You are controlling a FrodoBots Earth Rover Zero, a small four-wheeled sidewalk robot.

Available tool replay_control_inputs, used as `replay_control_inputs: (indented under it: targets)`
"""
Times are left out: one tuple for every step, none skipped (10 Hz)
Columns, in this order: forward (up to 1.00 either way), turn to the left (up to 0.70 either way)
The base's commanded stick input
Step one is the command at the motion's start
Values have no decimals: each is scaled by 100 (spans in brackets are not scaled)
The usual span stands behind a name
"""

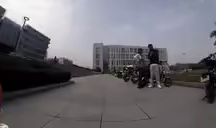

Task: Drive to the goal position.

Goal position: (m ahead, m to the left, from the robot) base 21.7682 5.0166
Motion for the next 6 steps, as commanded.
replay_control_inputs:
  targets:
    - [85,0]
    - [85,0]
    - [85,0]
    - [85,0]
    - [85,0]
    - [85,0]
